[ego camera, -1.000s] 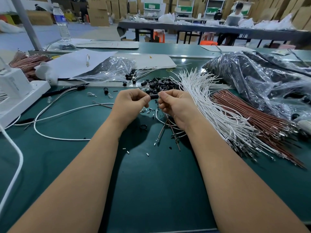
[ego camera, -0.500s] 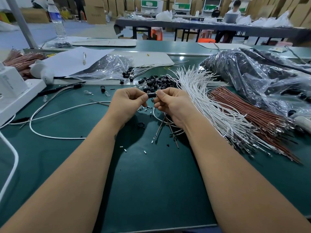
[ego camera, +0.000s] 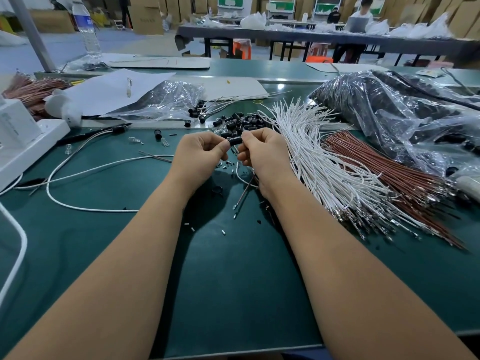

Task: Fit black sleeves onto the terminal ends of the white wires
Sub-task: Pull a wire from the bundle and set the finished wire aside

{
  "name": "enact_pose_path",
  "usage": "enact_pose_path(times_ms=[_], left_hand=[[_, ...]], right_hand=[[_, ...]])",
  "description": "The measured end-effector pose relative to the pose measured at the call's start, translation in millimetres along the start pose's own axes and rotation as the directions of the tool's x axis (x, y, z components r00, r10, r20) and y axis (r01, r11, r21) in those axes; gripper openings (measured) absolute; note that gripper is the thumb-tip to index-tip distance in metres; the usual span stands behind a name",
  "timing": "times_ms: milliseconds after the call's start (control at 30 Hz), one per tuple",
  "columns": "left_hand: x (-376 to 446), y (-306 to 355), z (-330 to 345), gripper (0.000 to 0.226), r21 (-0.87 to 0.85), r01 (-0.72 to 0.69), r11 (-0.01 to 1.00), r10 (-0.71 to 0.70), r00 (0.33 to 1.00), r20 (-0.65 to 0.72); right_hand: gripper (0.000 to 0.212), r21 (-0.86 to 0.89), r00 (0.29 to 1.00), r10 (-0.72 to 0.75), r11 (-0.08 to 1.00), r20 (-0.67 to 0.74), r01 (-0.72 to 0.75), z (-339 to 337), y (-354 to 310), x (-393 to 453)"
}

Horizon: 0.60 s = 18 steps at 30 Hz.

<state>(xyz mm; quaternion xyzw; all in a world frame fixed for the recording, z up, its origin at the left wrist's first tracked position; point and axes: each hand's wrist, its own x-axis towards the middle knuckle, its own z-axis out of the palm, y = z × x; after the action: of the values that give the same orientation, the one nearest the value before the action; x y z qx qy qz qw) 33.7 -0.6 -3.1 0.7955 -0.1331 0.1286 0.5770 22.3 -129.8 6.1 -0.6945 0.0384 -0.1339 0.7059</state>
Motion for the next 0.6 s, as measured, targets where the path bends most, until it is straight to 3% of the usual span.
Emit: enact_pose_path(times_ms=[133, 233, 500, 600], left_hand=[[3.2, -3.2, 0.2, 0.015, -0.002, 0.021, 1.0, -0.021, 1.0, -0.01], [6.5, -8.1, -4.7, 0.018, -0.132, 0.053, 0.99, -0.062, 0.996, -0.06], [7.8, -4.2, -3.5, 0.02, -0.505, -0.025, 0.863, 0.039, 0.999, 0.016], [8.0, -2.2, -3.6, 0.018, -0.563, -0.022, 0.826, 0.038, 0.999, 0.017]], right_hand=[[0.014, -0.114, 0.967, -0.163, 0.983, -0.196, 0.143, 5.2, -3.7, -3.3], [0.014, -0.15, 0.933, -0.194, 0.977, -0.302, 0.154, -0.1, -5.4, -0.6], [0.017, -0.31, 0.961, -0.274, 0.912, 0.029, 0.269, 5.7, 0.1, -3.9], [0.018, -0.33, 0.959, -0.277, 0.901, 0.061, 0.281, 5.4, 1.7, -3.6]])
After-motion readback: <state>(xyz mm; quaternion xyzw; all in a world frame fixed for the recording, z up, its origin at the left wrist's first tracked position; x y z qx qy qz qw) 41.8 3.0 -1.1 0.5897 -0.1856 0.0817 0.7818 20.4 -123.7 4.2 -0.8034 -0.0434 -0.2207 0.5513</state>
